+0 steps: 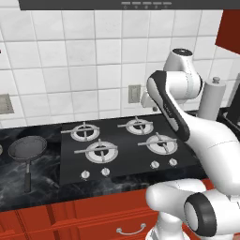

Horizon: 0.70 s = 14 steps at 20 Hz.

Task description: Place both pans onto different burners. Then place the lime and the fish on different pans.

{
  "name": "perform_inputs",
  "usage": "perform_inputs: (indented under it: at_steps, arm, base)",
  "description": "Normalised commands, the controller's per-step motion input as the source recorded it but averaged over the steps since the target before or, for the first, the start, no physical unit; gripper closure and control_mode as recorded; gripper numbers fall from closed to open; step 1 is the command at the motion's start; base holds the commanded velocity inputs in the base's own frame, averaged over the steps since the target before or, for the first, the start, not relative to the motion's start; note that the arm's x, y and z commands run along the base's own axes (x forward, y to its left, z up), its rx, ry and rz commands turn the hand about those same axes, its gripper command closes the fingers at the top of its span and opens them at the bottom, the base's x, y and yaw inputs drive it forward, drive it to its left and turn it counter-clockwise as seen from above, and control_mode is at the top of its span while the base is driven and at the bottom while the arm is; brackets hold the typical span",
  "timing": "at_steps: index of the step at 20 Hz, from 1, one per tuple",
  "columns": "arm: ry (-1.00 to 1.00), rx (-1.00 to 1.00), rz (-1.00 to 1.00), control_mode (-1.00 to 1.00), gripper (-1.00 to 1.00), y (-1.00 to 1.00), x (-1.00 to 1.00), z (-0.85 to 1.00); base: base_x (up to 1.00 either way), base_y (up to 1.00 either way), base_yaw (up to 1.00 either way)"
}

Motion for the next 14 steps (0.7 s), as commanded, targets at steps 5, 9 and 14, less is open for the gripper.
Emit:
perform_inputs:
  at_steps: [5,9,14]
  arm:
    - [0.05,0.0,0.0,-1.0,-1.0,0.2,-0.01,0.0]
    - [0.08,0.0,0.0,-1.0,-1.0,0.86,0.0,-0.07]
    - [0.11,0.01,0.01,-1.0,-1.0,0.95,-0.08,-0.09]
  base:
    - [0.0,0.0,0.0]
    - [0.0,0.0,0.0]
    - [0.0,0.0,0.0]
